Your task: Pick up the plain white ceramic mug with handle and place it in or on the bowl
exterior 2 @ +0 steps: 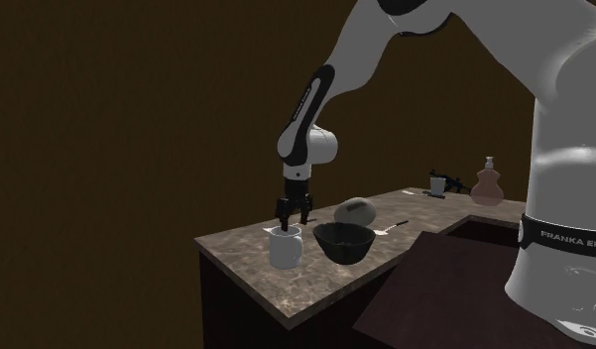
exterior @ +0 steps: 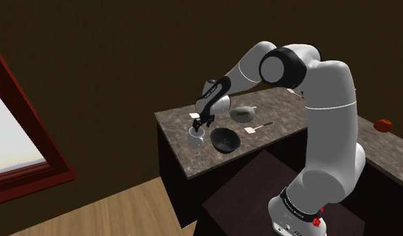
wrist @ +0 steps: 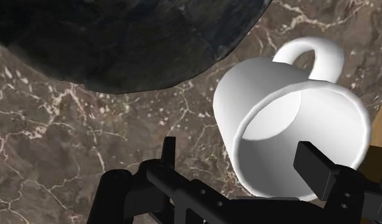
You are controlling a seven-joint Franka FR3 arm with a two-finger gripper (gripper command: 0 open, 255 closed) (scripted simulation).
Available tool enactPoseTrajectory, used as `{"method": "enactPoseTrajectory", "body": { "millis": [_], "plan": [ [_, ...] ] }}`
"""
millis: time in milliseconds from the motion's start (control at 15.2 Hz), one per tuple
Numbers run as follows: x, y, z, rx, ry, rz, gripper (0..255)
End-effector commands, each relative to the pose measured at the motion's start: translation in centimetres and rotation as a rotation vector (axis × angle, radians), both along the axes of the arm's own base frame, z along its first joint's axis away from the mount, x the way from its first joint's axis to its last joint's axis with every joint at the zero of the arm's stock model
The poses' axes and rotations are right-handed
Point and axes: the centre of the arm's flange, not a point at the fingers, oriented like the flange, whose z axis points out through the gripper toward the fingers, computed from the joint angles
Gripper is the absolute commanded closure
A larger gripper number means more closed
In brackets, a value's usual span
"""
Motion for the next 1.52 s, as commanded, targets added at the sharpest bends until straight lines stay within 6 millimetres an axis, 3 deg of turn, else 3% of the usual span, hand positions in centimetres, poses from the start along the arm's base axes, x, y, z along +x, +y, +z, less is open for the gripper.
{"method": "enactPoseTrajectory", "body": {
  "millis": [0,264,726,792,1452],
  "plan": [
    [0.0,0.1,-1.1,0.0,-0.001,0.0,0],
    [0.1,0.1,-2.9,0.0,-0.001,0.0,0],
    [0.1,0.1,-2.9,0.0,-0.001,0.0,0],
    [0.1,0.1,-2.9,0.0,-0.001,0.0,255],
    [0.1,0.1,-2.4,0.0,-0.001,0.0,255]
  ]
}}
